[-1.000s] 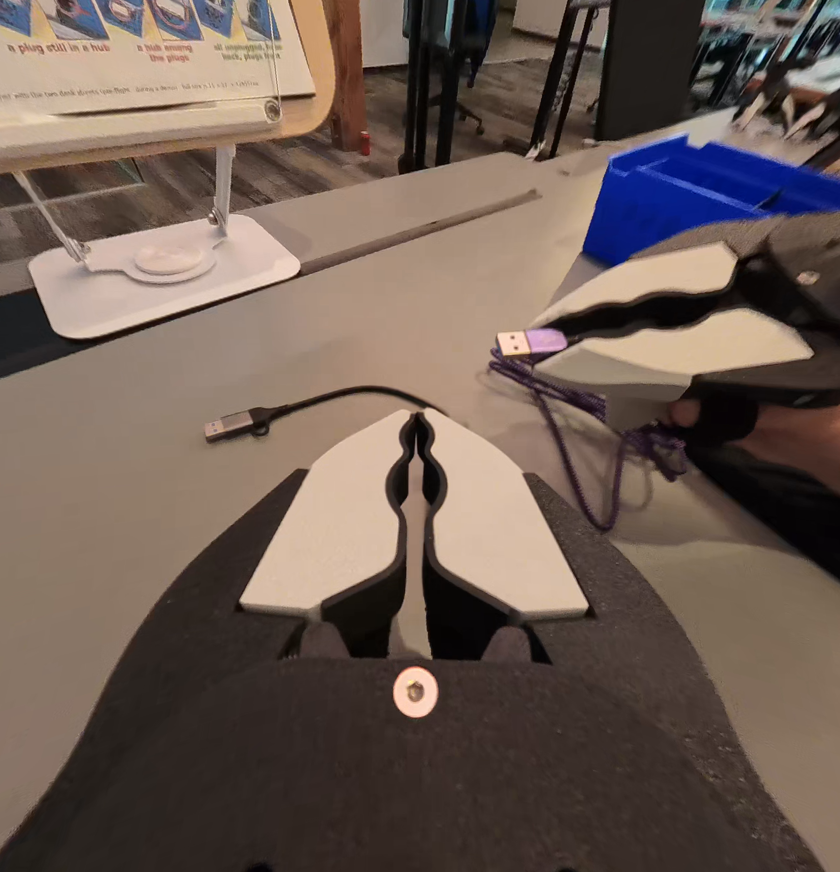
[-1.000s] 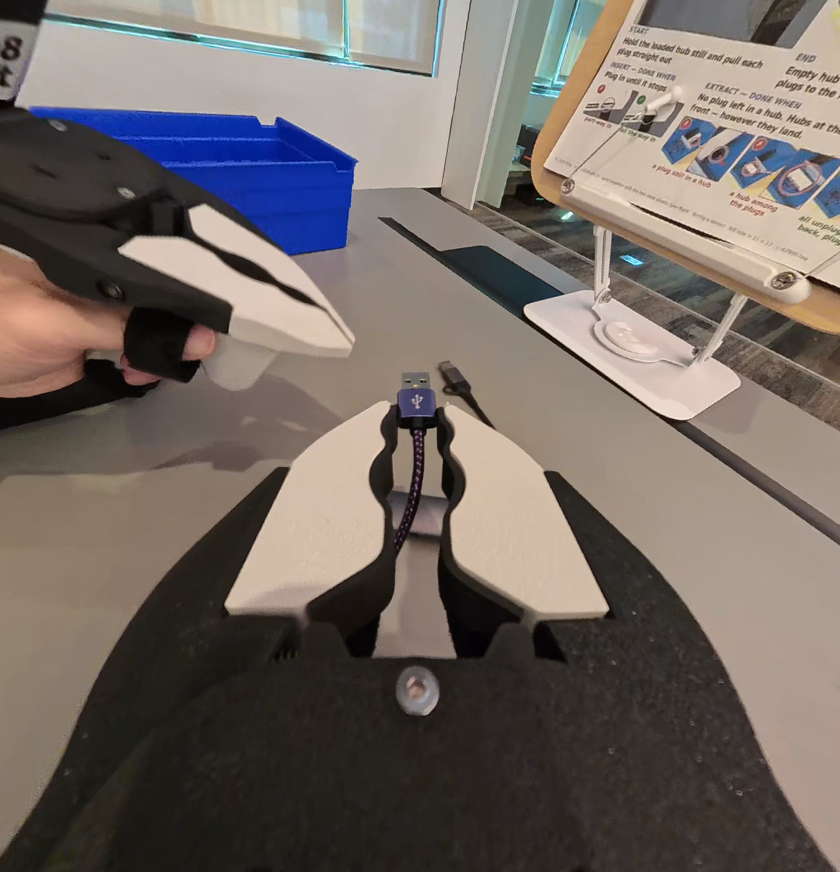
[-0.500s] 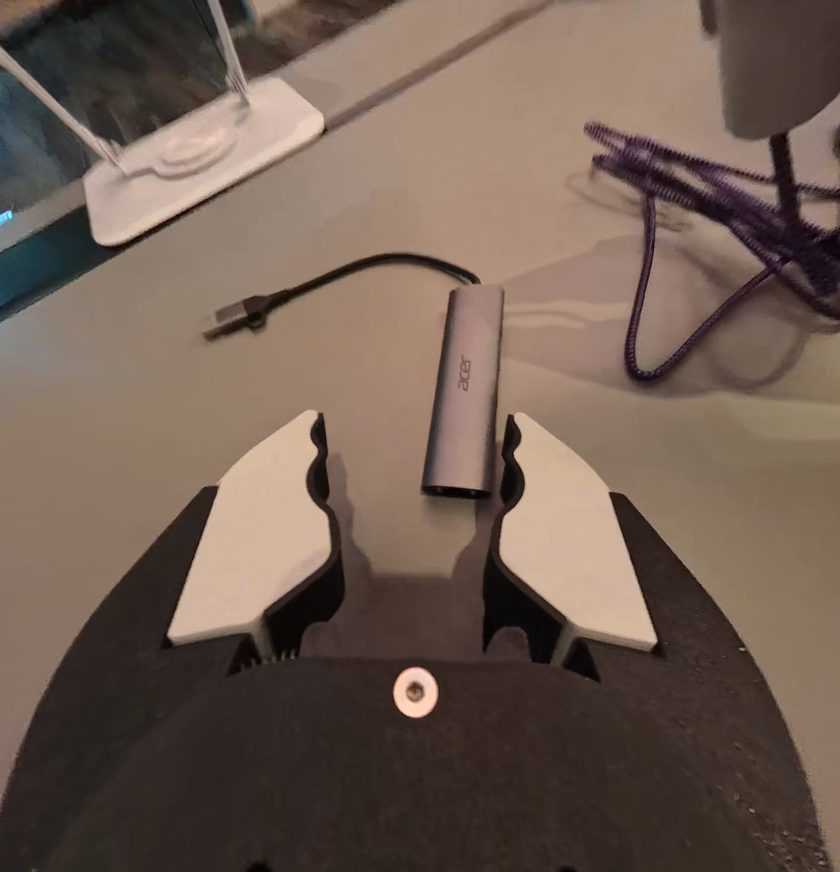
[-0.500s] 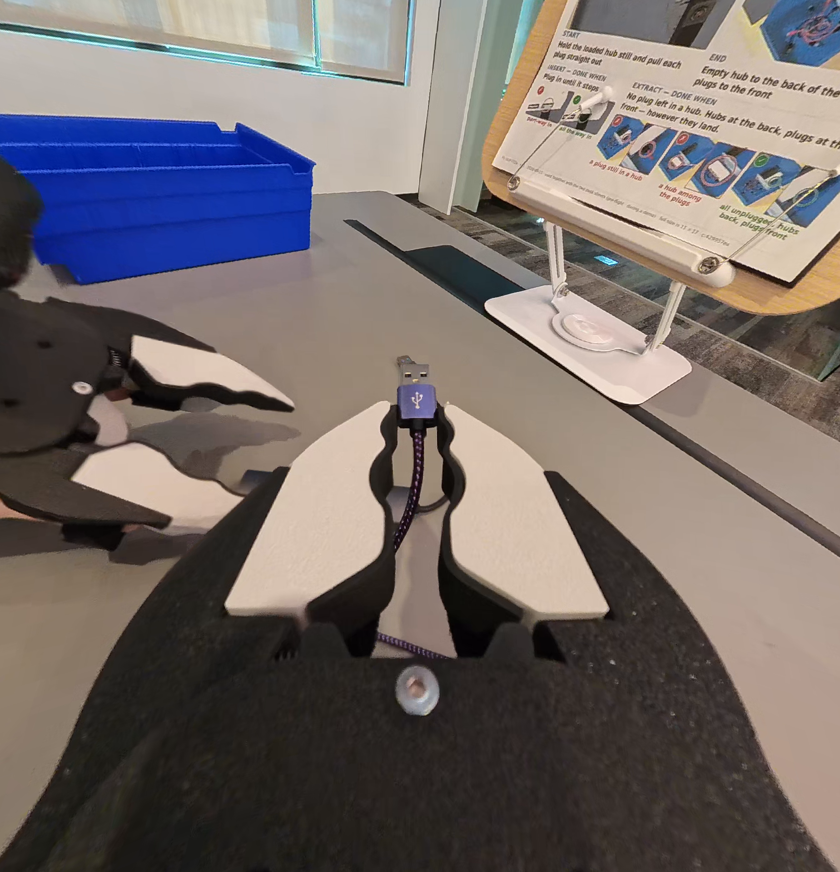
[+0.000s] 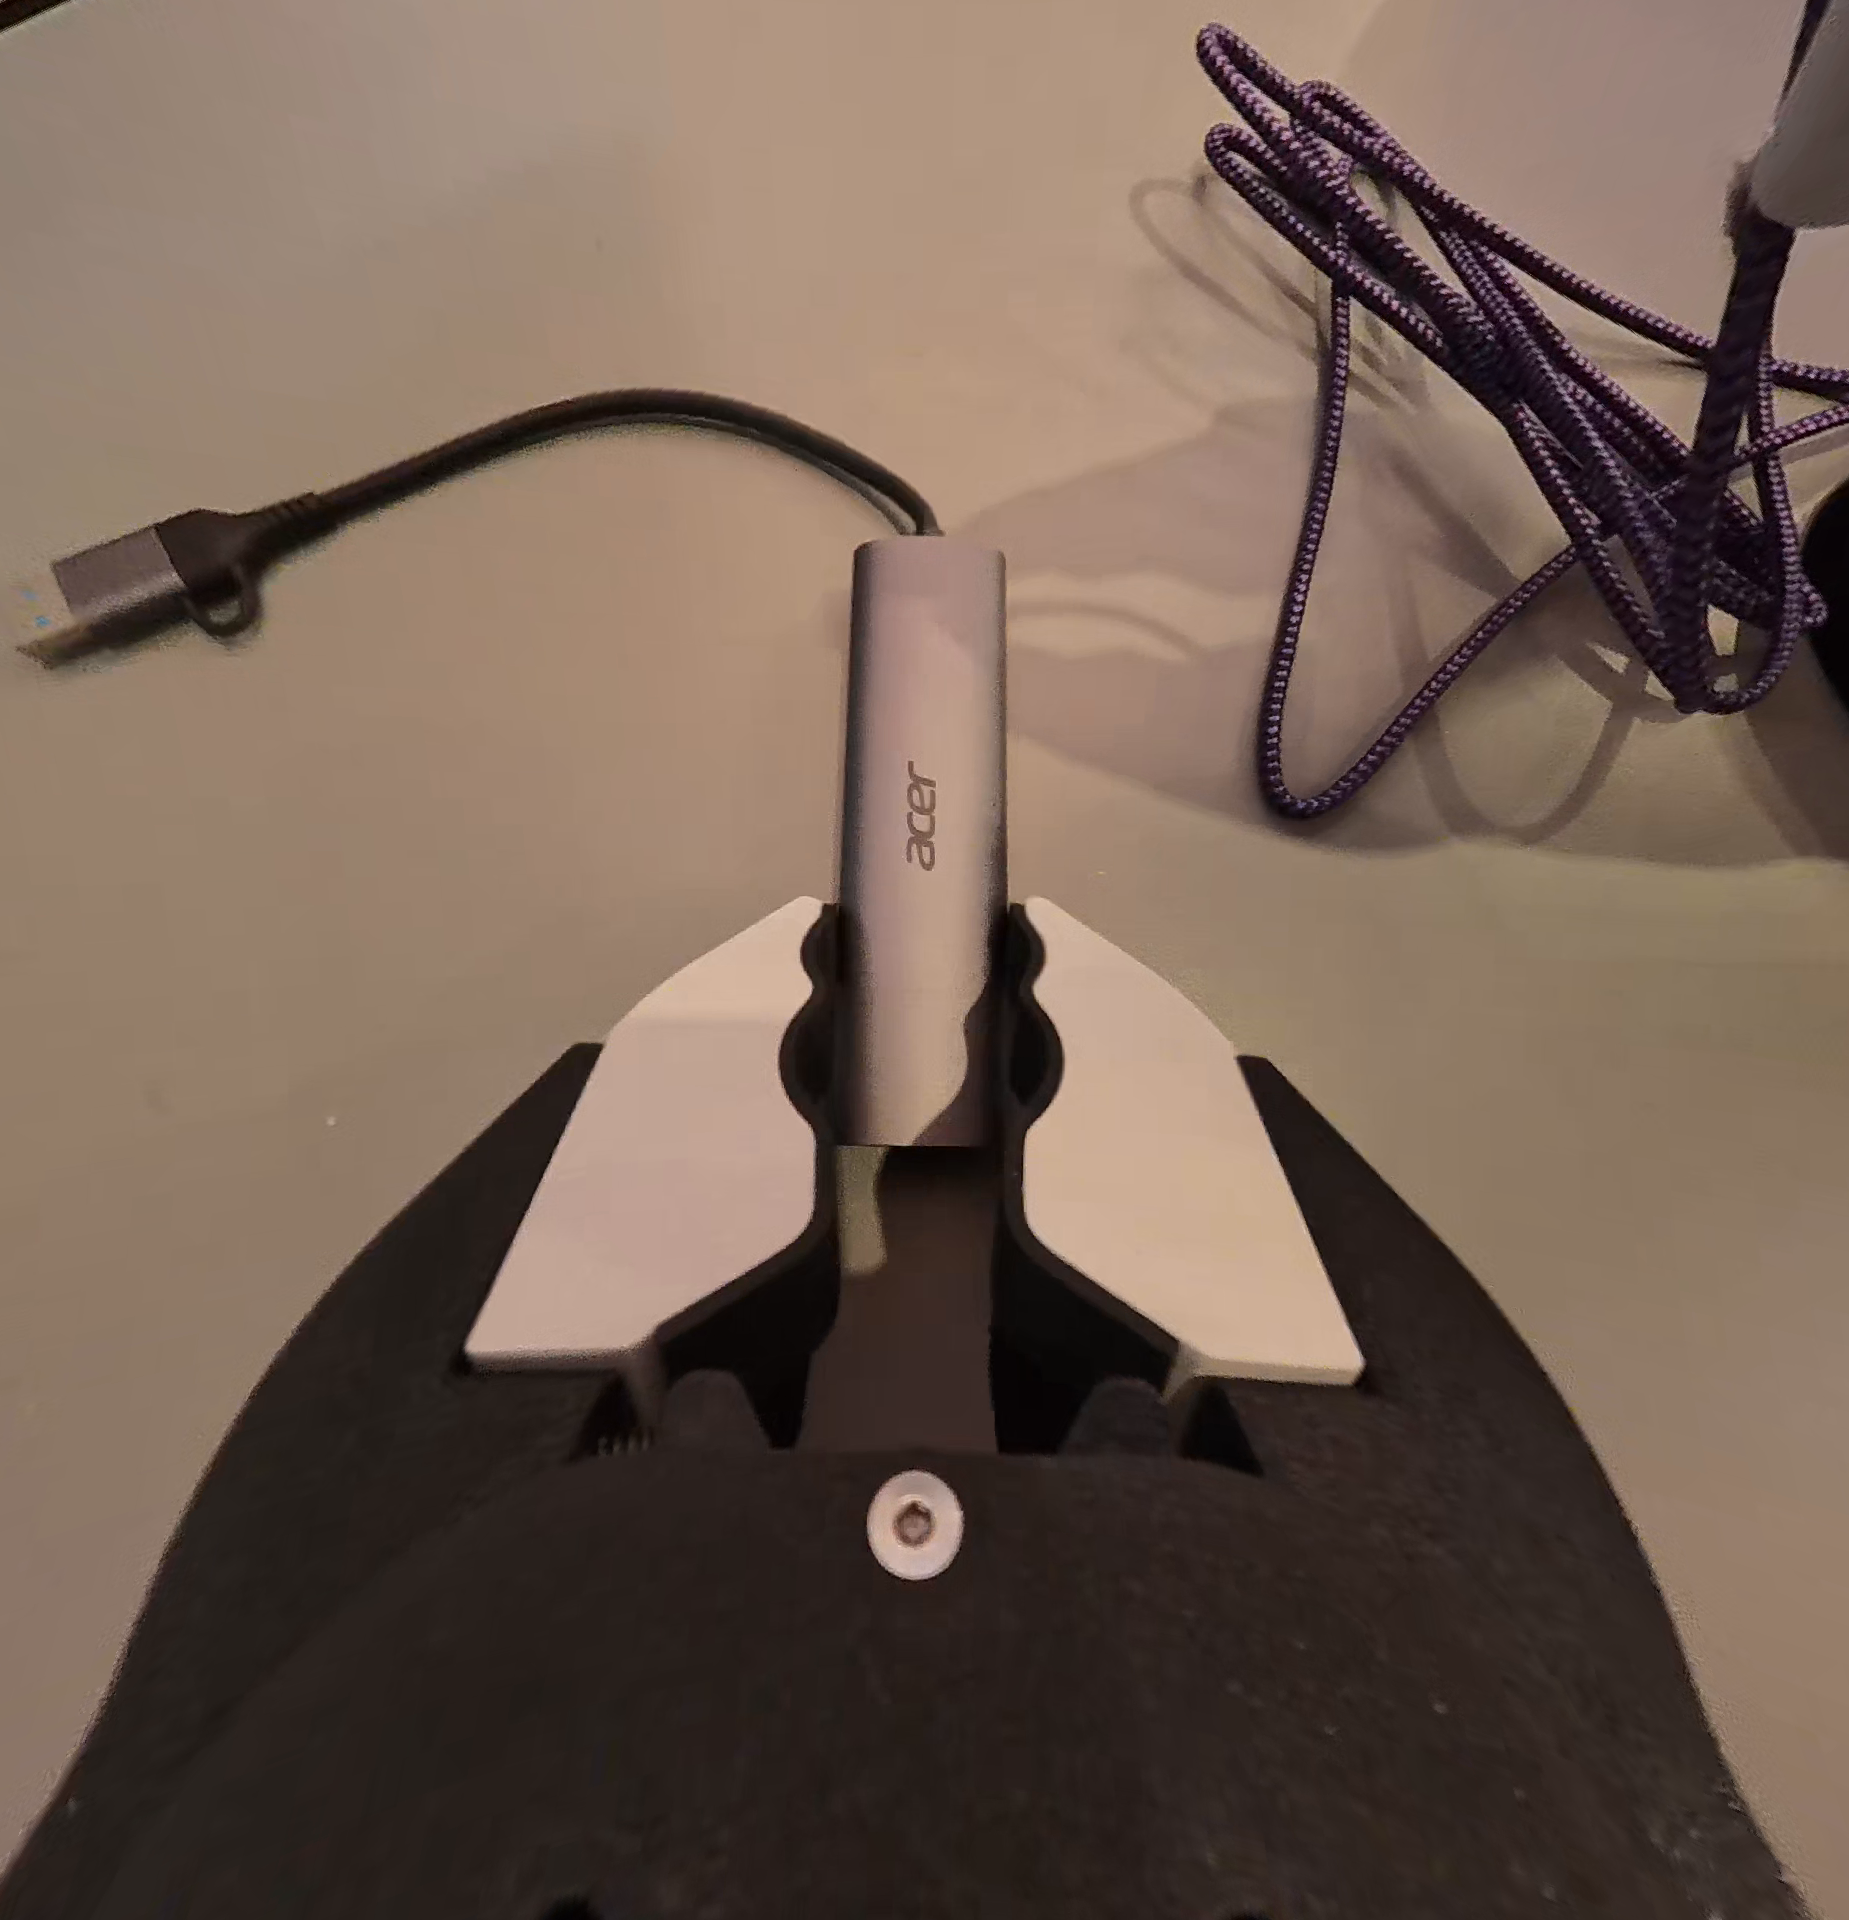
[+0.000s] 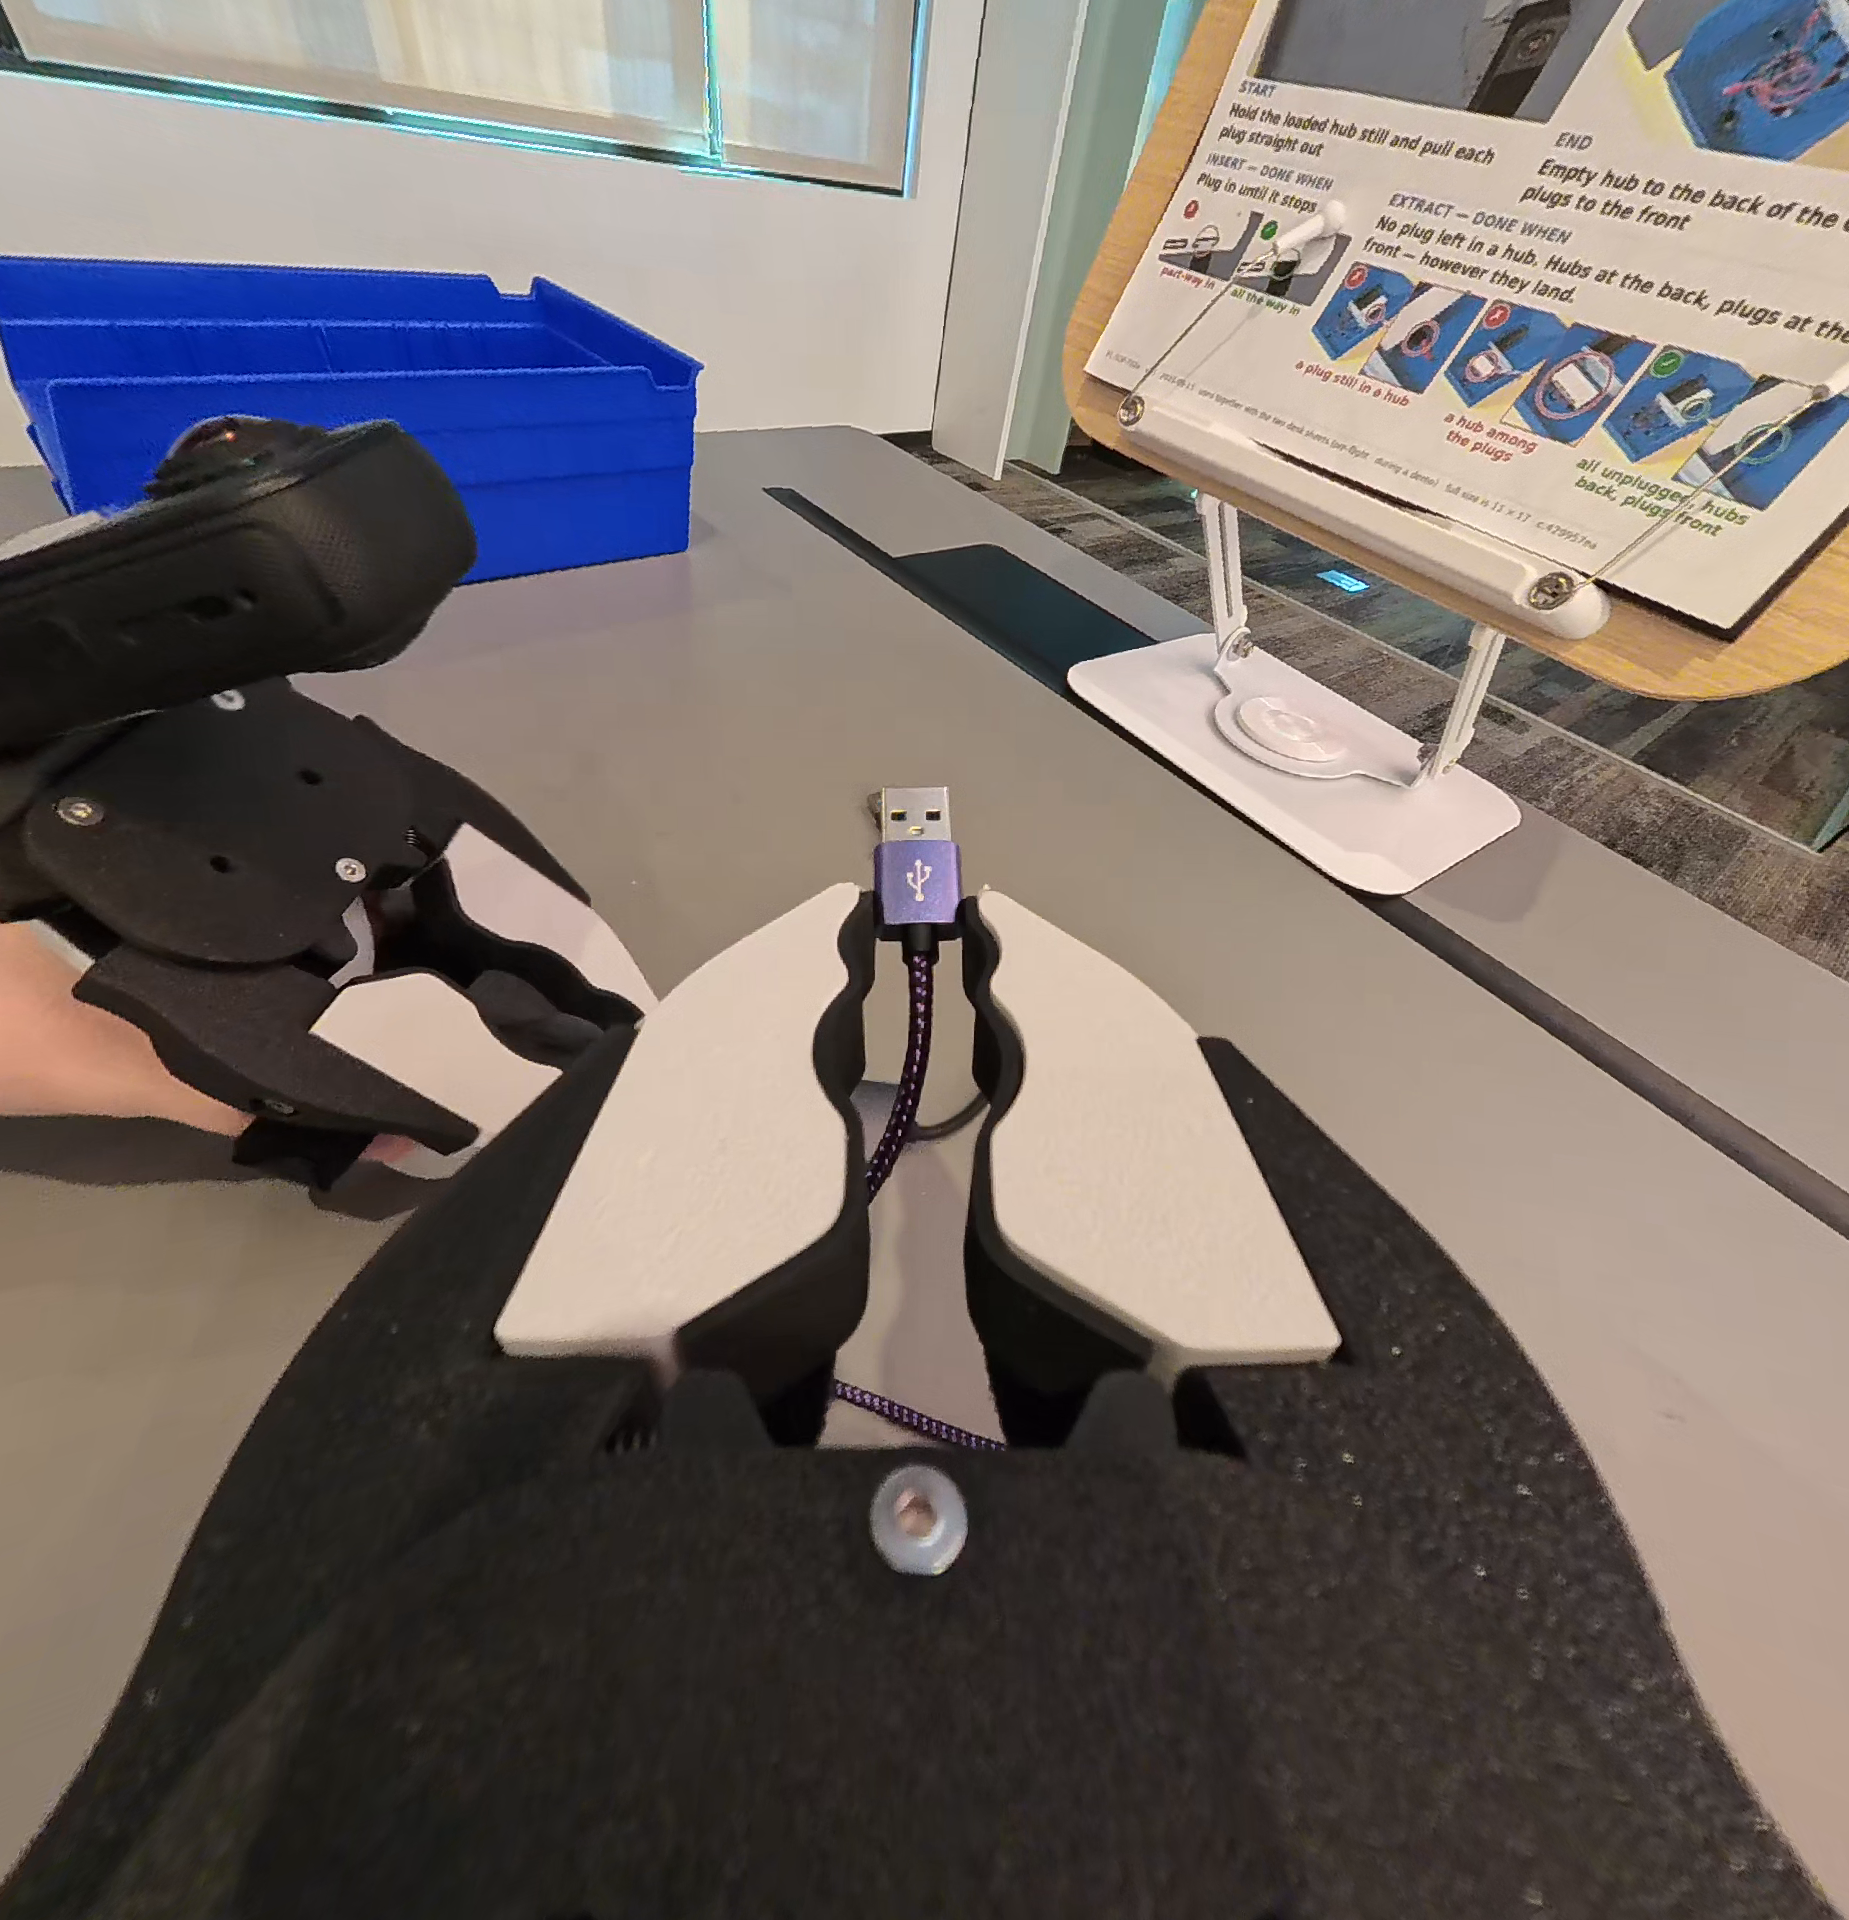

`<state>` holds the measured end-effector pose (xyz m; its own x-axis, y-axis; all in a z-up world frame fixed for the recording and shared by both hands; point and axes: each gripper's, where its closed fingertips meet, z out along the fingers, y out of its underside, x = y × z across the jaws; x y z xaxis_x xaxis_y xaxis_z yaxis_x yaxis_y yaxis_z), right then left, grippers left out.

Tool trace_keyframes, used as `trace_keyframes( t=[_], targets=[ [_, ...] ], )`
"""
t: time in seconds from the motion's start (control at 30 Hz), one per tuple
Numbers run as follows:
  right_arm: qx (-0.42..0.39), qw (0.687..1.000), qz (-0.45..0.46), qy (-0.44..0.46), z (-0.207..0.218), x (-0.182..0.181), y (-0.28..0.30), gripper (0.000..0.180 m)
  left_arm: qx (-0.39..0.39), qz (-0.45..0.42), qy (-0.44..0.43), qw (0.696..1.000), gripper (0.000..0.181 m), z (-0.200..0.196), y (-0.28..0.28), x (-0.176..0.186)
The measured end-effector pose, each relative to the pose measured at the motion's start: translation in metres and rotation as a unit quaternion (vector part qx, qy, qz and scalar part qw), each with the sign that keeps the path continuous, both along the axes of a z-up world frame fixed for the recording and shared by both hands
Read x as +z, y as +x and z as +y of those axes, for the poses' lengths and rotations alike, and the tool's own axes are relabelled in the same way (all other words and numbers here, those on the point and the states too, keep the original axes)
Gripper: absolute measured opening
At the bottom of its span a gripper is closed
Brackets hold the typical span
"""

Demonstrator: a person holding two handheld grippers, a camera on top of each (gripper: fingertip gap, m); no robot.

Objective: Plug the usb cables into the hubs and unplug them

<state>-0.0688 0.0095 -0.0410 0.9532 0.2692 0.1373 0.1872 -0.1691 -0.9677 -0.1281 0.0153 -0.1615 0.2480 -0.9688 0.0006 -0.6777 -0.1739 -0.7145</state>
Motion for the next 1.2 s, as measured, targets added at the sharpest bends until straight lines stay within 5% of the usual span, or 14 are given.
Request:
trace_keyframes(
  t=[0.2, 0.57, 1.2],
  targets=[
    [0.001, 1.000, -0.001, 0.002, -0.002, 0.001, 0.000, 0.015, -0.040, -0.011, -0.050, 0.998, 0.030, 0.000, -0.005, 0.006],
    [-0.015, 0.999, -0.034, -0.024, 0.001, -0.010, -0.002, 0.015, -0.011, -0.102, -0.108, 0.989, 0.030, 0.046, 0.012, 0.071],
    [-0.017, 0.990, -0.031, -0.135, 0.012, -0.054, -0.016, 0.015, -0.016, -0.123, -0.090, 0.988, 0.030, 0.030, 0.023, 0.065]
  ],
)
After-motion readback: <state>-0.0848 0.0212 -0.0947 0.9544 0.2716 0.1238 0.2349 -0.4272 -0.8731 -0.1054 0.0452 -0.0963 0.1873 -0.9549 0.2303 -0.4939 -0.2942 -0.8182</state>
